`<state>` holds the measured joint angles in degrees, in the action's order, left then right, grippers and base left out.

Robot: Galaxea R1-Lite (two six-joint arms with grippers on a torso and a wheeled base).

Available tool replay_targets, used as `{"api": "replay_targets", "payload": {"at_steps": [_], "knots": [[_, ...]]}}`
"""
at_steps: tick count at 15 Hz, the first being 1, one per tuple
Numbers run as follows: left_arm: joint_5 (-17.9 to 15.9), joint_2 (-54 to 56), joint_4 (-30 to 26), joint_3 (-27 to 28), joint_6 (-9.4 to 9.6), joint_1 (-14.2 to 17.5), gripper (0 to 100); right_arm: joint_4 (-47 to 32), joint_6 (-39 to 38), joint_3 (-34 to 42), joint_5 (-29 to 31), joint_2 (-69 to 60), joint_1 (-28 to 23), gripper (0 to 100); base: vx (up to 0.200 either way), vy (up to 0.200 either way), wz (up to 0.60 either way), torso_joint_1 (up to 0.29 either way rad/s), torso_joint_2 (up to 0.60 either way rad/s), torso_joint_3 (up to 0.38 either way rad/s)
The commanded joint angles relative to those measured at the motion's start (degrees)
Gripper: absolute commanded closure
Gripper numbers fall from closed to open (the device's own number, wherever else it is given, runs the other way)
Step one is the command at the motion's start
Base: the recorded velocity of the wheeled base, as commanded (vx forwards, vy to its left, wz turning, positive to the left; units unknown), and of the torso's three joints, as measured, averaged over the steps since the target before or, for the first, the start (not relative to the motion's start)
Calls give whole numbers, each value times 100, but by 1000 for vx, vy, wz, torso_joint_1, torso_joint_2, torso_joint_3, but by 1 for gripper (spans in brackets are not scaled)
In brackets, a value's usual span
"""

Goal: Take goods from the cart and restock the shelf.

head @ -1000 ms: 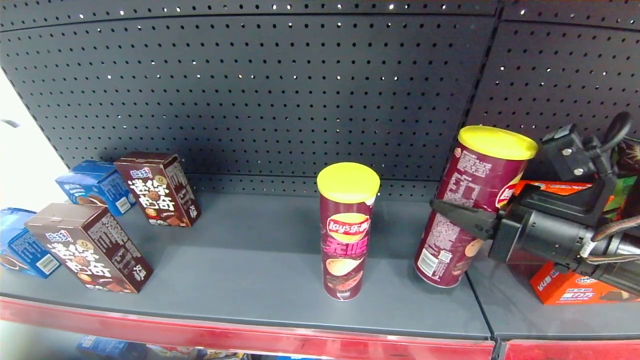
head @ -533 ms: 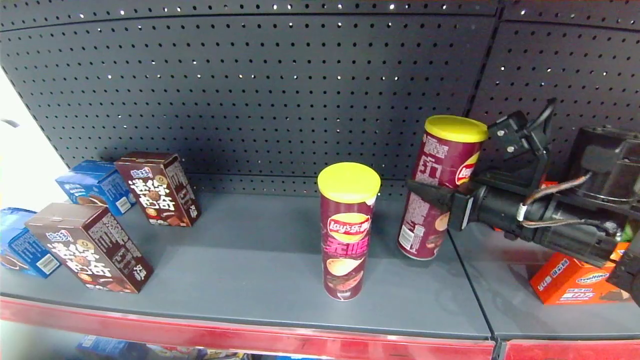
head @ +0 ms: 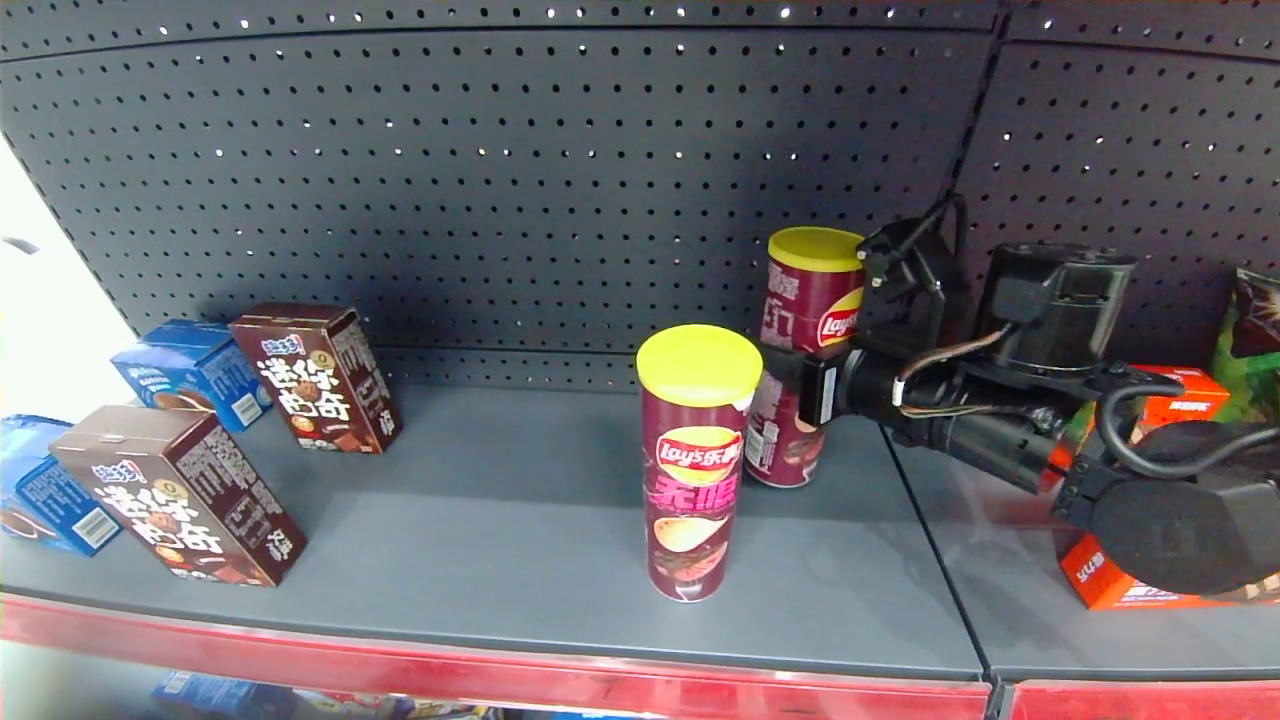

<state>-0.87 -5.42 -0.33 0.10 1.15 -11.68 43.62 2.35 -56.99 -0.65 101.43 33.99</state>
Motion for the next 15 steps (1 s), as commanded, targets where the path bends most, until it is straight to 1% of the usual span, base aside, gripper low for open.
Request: {"api": "replay_targets", "payload": {"at_steps": [1, 6, 9, 15], "knots": [[-1, -11, -2, -1, 0, -1, 0, -55, -7, -321, 161, 281, 117, 100, 0, 0, 0, 0, 0, 0], [-1, -11, -2, -1, 0, -1, 0, -55, -156, -998, 724, 773, 240, 100, 0, 0, 0, 0, 0, 0], [-1, -11, -2, -1, 0, -1, 0, -55, -156, -1350, 908, 1037, 328, 100, 0, 0, 0, 0, 0, 0], [-1, -11, -2, -1, 0, -1, 0, -187, -139, -1569, 952, 1143, 301, 100, 0, 0, 0, 0, 0, 0]]}}
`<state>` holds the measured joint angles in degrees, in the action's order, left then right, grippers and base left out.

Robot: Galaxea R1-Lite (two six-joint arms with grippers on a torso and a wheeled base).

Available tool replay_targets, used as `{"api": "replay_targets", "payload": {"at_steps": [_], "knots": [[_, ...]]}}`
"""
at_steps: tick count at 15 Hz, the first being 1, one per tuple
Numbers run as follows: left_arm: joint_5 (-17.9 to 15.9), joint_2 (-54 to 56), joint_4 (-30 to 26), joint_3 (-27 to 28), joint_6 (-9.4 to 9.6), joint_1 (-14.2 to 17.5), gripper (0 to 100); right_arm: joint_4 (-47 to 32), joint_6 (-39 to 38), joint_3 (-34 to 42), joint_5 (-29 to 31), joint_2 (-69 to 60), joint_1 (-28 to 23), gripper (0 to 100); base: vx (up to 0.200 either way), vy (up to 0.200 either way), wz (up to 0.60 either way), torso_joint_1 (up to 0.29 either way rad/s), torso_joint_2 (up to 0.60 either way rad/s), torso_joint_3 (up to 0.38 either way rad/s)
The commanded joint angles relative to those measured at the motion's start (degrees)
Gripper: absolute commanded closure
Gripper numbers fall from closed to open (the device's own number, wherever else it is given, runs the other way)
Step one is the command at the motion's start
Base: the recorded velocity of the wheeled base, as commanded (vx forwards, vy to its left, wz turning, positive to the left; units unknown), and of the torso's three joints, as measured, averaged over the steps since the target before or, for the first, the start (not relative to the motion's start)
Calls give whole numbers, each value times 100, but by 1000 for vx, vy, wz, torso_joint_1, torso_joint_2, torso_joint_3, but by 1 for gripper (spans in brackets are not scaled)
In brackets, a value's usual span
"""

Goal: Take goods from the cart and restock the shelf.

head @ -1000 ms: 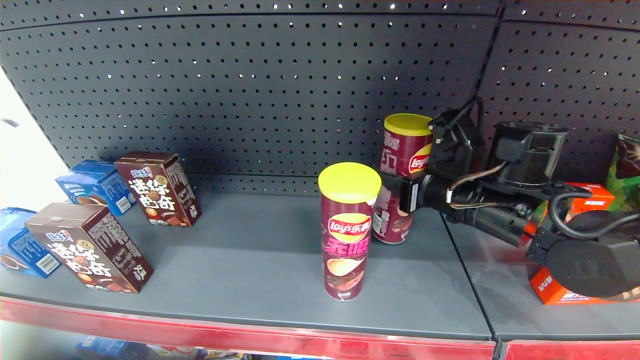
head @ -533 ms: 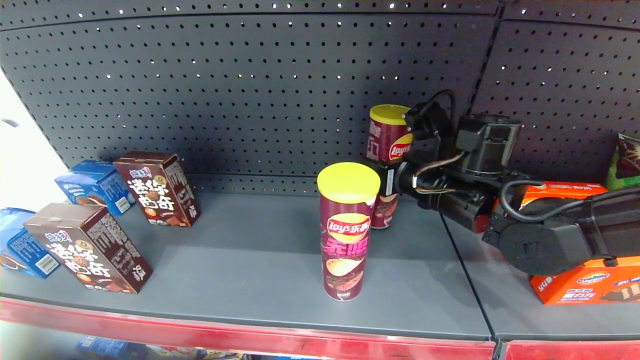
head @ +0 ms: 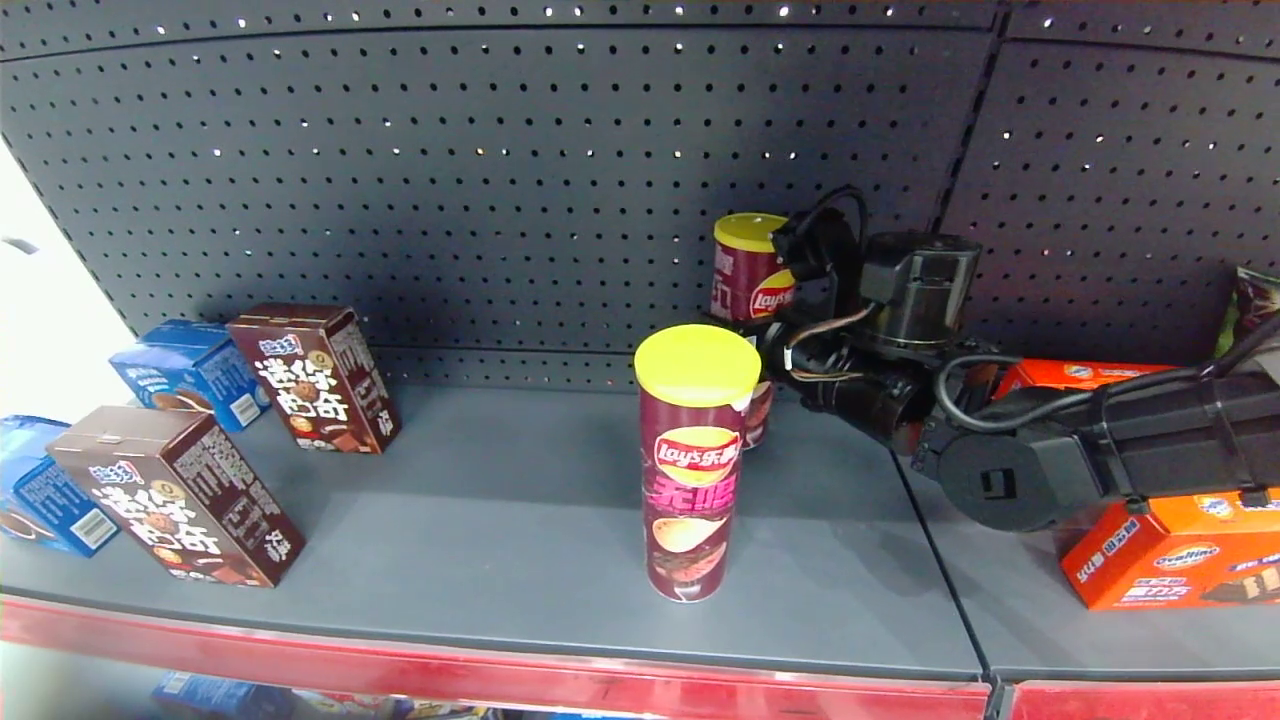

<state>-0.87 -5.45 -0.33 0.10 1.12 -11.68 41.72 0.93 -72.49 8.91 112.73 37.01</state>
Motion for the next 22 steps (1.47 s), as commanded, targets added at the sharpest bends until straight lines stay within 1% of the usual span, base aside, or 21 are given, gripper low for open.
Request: {"api": "replay_targets", "payload": {"at_steps": [1, 3, 5, 8, 13, 22], "knots": [[-1, -9, -2, -1, 2, -1, 0, 3, 4, -29, -3, 56, -1, 100, 0, 0, 0, 0, 0, 0], [-1, -9, -2, -1, 2, -1, 0, -6, -5, -178, 146, 162, 25, 100, 0, 0, 0, 0, 0, 0], [-1, -9, -2, -1, 2, -1, 0, -6, 4, -213, 164, 206, 25, 100, 0, 0, 0, 0, 0, 0], [-1, -9, -2, -1, 2, -1, 0, -67, 4, -275, 410, 250, 43, 100, 0, 0, 0, 0, 0, 0], [-1, -9, -2, -1, 2, -1, 0, -67, -5, -389, 401, 329, 43, 100, 0, 0, 0, 0, 0, 0], [-1, -9, -2, -1, 2, -1, 0, -32, 22, -380, 260, 382, 8, 100, 0, 0, 0, 0, 0, 0]]}}
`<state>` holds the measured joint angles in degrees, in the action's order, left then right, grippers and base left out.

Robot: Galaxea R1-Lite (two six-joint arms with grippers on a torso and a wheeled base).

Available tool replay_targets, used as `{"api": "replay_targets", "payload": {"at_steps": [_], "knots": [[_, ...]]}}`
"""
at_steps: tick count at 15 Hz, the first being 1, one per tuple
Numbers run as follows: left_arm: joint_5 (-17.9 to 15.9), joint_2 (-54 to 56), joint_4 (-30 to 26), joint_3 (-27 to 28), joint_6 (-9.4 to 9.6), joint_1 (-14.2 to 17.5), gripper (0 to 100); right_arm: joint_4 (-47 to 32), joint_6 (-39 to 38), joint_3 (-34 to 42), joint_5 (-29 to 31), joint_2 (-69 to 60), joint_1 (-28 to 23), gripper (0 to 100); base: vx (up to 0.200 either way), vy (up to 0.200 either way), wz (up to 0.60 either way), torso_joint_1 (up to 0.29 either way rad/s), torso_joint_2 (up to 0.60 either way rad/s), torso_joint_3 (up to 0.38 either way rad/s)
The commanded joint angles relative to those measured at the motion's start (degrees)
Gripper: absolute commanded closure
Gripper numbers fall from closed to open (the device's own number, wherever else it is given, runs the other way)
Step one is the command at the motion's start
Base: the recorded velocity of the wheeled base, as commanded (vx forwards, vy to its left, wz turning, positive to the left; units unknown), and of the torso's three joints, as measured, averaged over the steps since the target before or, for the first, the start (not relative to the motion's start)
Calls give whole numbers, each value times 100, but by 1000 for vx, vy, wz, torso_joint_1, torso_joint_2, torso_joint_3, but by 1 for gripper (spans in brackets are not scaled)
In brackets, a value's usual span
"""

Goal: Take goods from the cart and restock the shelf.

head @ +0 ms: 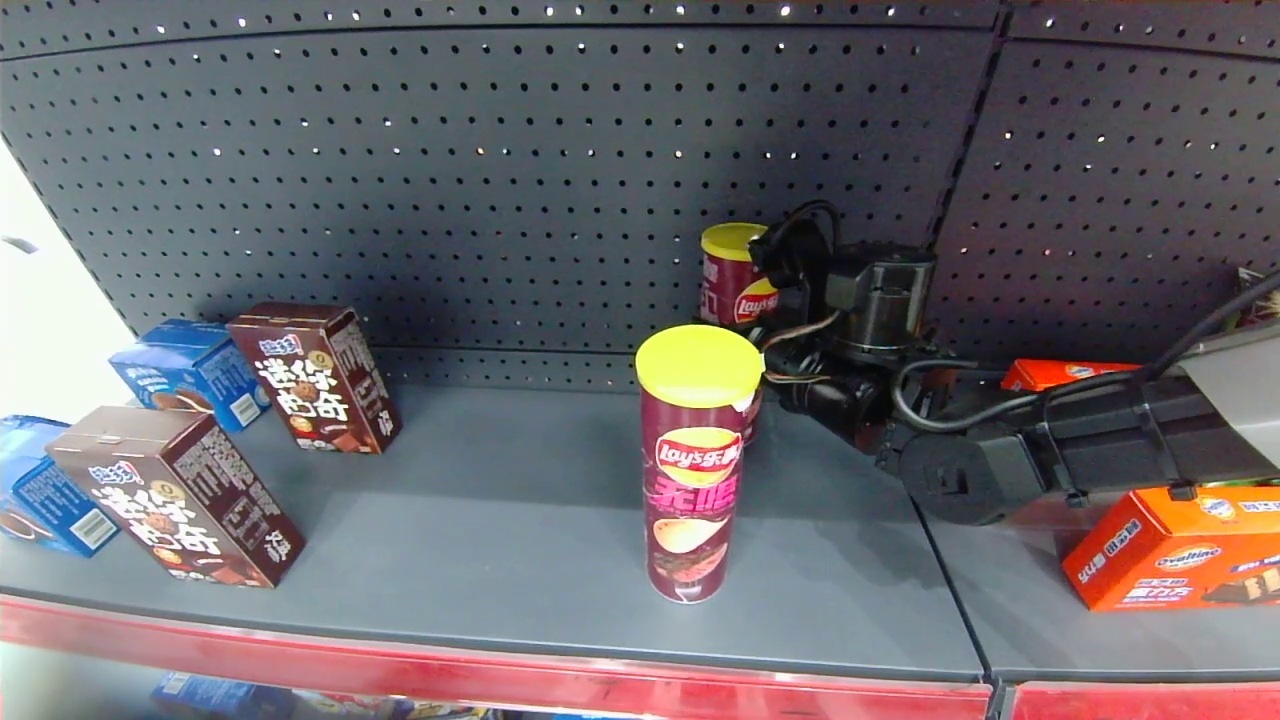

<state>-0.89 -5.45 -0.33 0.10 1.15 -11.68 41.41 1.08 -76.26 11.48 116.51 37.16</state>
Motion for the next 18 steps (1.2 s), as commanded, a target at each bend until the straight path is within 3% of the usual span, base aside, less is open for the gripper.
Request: {"api": "replay_targets", "payload": {"at_steps": [1, 2, 8, 18], "knots": [[1, -9, -2, -1, 0, -1, 0, 7, 6, -2, -15, 13, -15, 100, 0, 0, 0, 0, 0, 0], [1, -9, 7, -1, 0, -1, 0, 25, 6, -11, -50, 21, -24, 0, 0, 0, 0, 0, 0, 0], [1, -9, 7, -1, 0, -1, 0, -37, 23, 94, -50, -58, 20, 0, 0, 0, 0, 0, 0, 0], [1, -9, -2, -1, 0, -1, 0, -177, -29, 1290, -41, -1007, 64, 0, 0, 0, 0, 0, 0, 0]]}}
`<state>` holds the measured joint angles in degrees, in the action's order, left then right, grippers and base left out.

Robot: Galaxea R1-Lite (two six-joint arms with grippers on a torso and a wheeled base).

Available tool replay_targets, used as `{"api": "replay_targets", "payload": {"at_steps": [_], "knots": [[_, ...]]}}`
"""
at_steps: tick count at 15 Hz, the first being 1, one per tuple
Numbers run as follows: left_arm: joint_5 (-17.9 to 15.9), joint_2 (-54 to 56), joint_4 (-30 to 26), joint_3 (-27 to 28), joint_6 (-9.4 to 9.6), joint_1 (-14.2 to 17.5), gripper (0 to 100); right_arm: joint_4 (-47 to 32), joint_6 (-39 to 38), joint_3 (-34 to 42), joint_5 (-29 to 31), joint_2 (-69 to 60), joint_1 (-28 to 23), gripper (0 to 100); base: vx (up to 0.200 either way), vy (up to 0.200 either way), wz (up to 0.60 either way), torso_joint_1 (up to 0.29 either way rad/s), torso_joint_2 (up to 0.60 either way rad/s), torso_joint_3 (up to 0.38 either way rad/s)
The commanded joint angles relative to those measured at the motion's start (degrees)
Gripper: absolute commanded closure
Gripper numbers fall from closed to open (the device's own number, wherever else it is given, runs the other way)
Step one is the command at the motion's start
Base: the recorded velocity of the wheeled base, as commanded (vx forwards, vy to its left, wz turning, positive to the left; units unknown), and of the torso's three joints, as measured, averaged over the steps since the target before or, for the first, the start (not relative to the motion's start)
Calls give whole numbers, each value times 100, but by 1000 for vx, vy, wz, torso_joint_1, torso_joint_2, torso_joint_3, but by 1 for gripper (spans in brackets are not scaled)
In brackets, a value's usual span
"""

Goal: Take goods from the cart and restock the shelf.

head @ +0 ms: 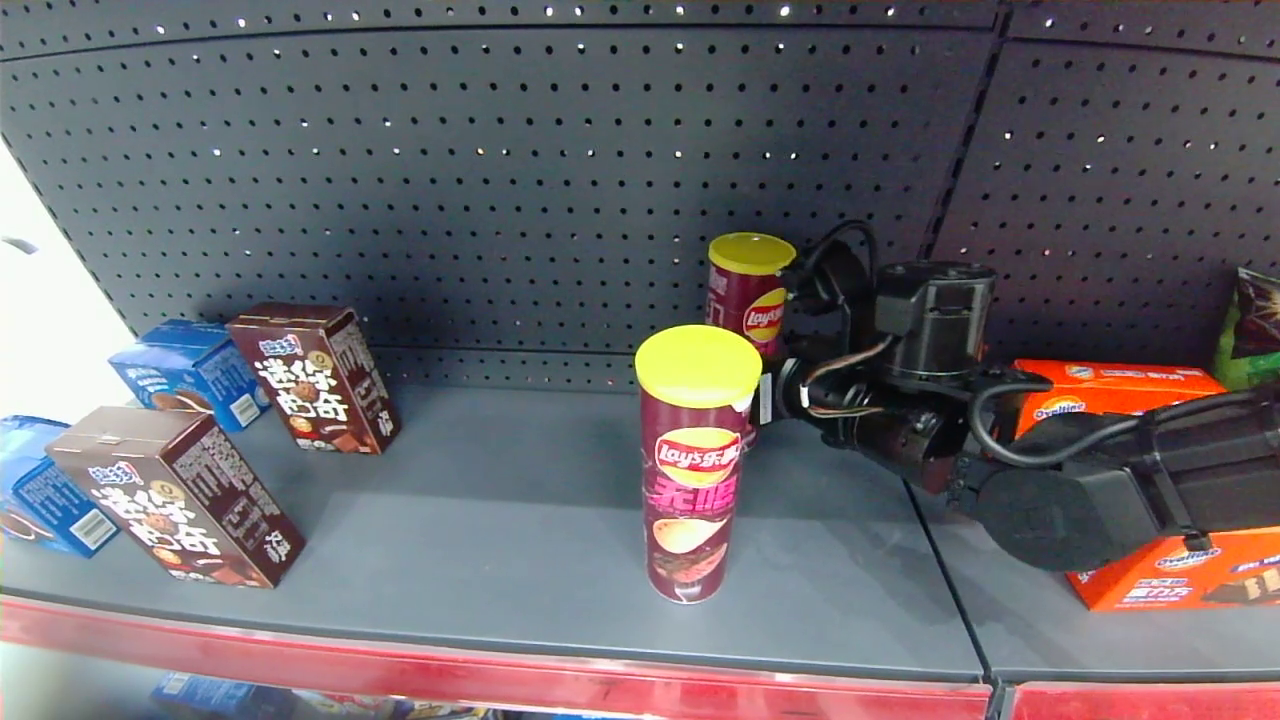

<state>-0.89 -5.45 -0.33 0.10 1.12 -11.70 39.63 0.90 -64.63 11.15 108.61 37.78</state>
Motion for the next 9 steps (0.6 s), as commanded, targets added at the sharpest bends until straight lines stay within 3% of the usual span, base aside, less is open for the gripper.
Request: {"api": "replay_targets", "payload": {"at_steps": [1, 9], "knots": [[1, -9, -2, -1, 2, 1, 0, 1, -11, 153, -8, -226, 10, 0, 0, 0, 0, 0, 0, 0], [1, -9, -2, -1, 2, 1, 0, -8, 33, 865, -8, -780, -25, 0, 0, 0, 0, 0, 0, 0]]}}
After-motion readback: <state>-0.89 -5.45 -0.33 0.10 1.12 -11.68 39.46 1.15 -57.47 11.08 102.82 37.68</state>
